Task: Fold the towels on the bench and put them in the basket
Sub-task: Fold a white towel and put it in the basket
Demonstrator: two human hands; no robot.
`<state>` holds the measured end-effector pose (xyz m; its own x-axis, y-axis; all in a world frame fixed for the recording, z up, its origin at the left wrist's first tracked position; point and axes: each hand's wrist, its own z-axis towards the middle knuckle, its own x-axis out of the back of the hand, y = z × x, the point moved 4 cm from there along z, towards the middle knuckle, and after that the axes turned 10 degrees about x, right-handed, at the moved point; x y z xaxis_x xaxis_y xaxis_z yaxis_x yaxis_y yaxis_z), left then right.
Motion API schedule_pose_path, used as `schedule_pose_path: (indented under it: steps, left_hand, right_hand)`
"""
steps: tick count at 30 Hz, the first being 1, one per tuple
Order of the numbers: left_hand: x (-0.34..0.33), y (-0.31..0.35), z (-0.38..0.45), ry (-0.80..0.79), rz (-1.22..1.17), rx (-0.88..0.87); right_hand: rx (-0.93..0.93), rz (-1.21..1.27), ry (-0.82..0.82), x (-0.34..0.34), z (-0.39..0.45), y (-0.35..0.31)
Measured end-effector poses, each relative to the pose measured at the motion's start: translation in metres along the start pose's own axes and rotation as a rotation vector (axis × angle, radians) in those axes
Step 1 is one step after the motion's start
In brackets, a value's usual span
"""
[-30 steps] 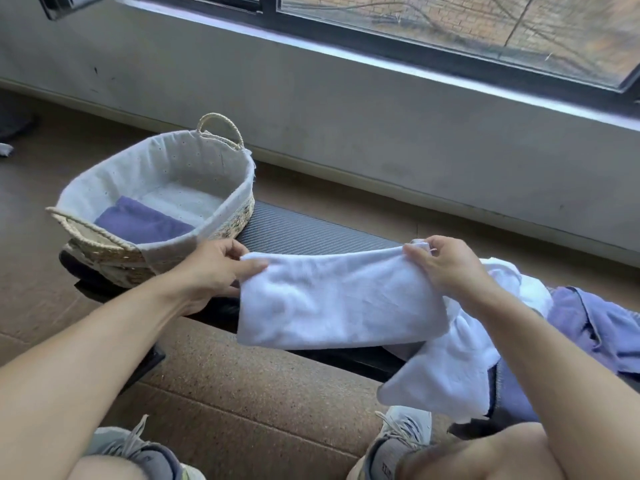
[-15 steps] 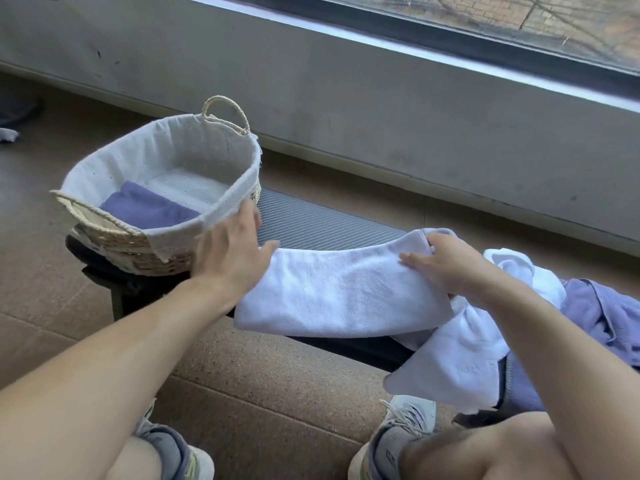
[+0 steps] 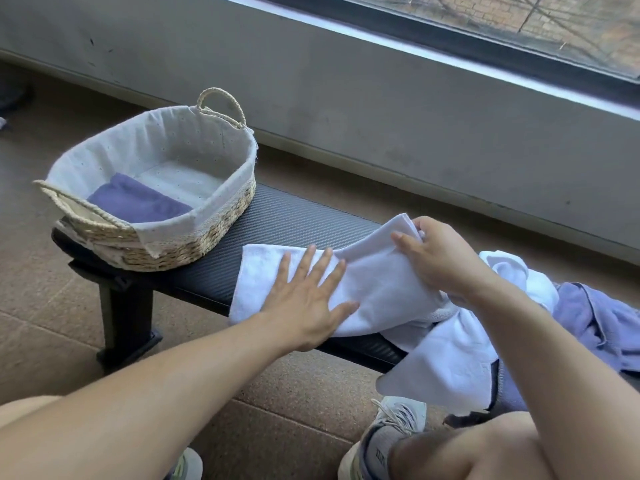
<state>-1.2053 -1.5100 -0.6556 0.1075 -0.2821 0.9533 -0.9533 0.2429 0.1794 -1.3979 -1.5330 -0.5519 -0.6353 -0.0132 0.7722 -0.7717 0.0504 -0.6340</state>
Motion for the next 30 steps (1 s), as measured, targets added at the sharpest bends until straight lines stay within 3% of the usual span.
schedule_pose_path:
  steps: [3,5,7,9,10,14,18,23,25,28,30]
  left_hand:
    - [0.009,0.001,-0.001,-0.054,-0.118,-0.023]
    - [0.027,-0.004,-0.003,-0.042,-0.375,-0.021]
    - [0.056,-0.024,-0.007,0.145,-0.626,0.11]
    - [0.079,-0.055,-0.013,0.308,-0.665,0.309]
    - [0.083,-0.071,-0.015,0.27,-0.717,0.389]
    - [0.071,-0.098,-0.025,-0.178,-1.095,0.531]
    - [0.068,-0.103,-0.024,-0.208,-1.198,0.514]
    - [0.065,-0.109,-0.018,-0.109,-1.215,0.582]
    - [0.063,-0.111,-0.018,-0.078,-1.179,0.587]
    - [0.063,-0.113,-0.019,0.032,-0.952,0.544]
    - [0.064,-0.112,-0.019,0.079,-0.726,0.526]
  right_hand:
    - [0.003,0.159,0.03,-0.007,-0.001,-0.015]
    - [-0.002,0.272,0.061,-0.013,-0.001,-0.027]
    - [0.006,0.306,0.077,-0.018,-0.002,-0.043]
    - [0.032,0.29,0.072,-0.025,-0.003,-0.06]
    - [0.047,0.283,0.055,-0.031,-0.003,-0.068]
    - [0.118,0.184,-0.087,-0.068,-0.005,-0.099]
    - [0.161,0.107,-0.202,-0.11,-0.004,-0.122]
    - [0.06,0.266,-0.384,-0.143,-0.007,-0.123]
    - [0.071,0.255,-0.352,-0.138,-0.001,-0.115]
    - [0.26,-0.123,-0.177,-0.112,0.012,-0.104]
    - [0.352,-0.341,-0.218,-0.104,0.008,-0.099]
